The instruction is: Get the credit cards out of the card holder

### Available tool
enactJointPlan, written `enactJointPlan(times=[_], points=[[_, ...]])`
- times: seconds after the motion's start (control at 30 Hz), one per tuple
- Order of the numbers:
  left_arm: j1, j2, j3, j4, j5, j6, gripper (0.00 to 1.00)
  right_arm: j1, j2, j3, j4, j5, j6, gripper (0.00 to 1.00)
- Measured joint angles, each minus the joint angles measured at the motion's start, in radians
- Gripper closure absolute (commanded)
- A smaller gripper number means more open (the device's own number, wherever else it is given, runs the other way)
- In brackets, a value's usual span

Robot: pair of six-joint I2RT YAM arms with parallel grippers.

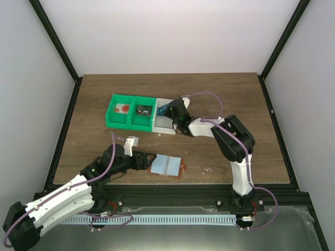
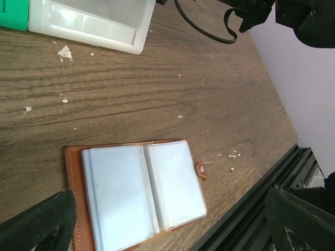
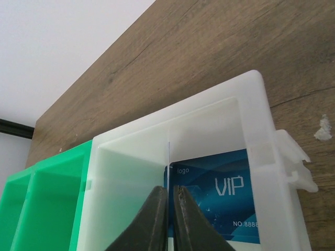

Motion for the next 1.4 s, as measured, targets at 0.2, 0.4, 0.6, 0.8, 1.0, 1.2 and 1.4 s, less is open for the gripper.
enactJointPlan(times=[0.2, 0.4, 0.6, 0.8, 1.0, 1.2, 1.4], points=[[0.0, -0.005, -0.006, -0.002, 0.001, -0.011, 0.0, -0.003, 0.006, 0.019, -0.008, -0.007, -0.006, 0.81], [0.0, -0.005, -0.008, -0.001, 0.001, -0.015, 0.0, -0.003, 0.006, 0.044, -0.039, -0.015, -0.024, 0.65], [0.0, 0.0, -0.016, 0.003, 0.002, -0.018, 0.0, -0.009, 0.004, 0.082, -0.084, -0.014, -0.034, 0.59], [0.0, 0.032, -0.03, 0.03, 0.006, -0.031, 0.0, -0.013, -0.021, 0.082, -0.112, -0.016, -0.056, 0.51], [0.0, 0.116, -0.034, 0.041, 0.025, -0.037, 0.0, -0.018, -0.097, 0.082, -0.182, -0.057, -0.115, 0.43], [0.0, 0.206, -0.048, 0.092, 0.058, -0.041, 0.0, -0.018, -0.273, 0.039, -0.262, -0.145, -0.177, 0.38], [0.002, 0.296, -0.048, 0.15, 0.103, -0.04, 0.0, -0.018, -0.423, -0.043, -0.375, -0.222, -0.216, 0.38]])
